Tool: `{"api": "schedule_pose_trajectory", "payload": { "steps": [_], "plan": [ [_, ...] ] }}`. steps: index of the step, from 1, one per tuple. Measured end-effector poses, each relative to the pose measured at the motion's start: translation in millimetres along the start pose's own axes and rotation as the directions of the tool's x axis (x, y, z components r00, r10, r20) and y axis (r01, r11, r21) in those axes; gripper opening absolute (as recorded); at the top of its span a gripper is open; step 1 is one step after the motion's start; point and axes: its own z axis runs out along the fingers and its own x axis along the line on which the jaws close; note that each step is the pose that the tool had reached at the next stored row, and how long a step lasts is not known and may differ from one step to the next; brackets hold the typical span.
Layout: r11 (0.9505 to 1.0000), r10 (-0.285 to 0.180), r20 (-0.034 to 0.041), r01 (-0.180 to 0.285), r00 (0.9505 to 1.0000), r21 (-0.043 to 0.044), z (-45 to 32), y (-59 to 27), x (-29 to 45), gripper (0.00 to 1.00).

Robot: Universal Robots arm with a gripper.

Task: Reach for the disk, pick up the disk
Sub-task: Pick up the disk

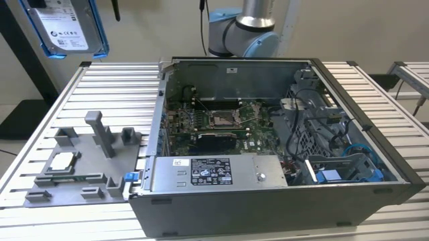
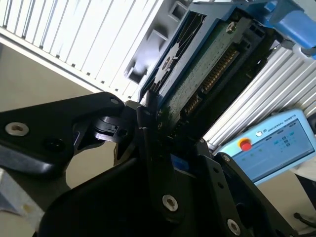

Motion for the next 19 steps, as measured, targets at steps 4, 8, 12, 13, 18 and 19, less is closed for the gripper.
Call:
{"api": "schedule_pose_trajectory", "payload": {
  "steps": [4, 8, 12, 13, 18, 19],
  "plan": [
    [1.0, 0.0, 0.0, 0.0, 1.0, -0.0001, -0.3, -11.7, 0.2, 0.0],
    [1.0, 0.0, 0.0, 0.0, 1.0, -0.0001, -0.6, -23.1, 0.3, 0.0],
    [1.0, 0.0, 0.0, 0.0, 1.0, -0.0002, -1.0, -34.2, 0.4, 0.0],
    [1.0, 0.0, 0.0, 0.0, 1.0, -0.0002, -1.0, -37.0, 0.5, 0.0],
    [1.0, 0.0, -0.0001, 0.0, 1.0, -0.0002, -1.4, -49.4, 0.6, 0.0],
    [1.0, 0.0, 0.0, 0.0, 1.0, -0.0002, -1.5, -51.7, 0.6, 0.0]
  ]
}}
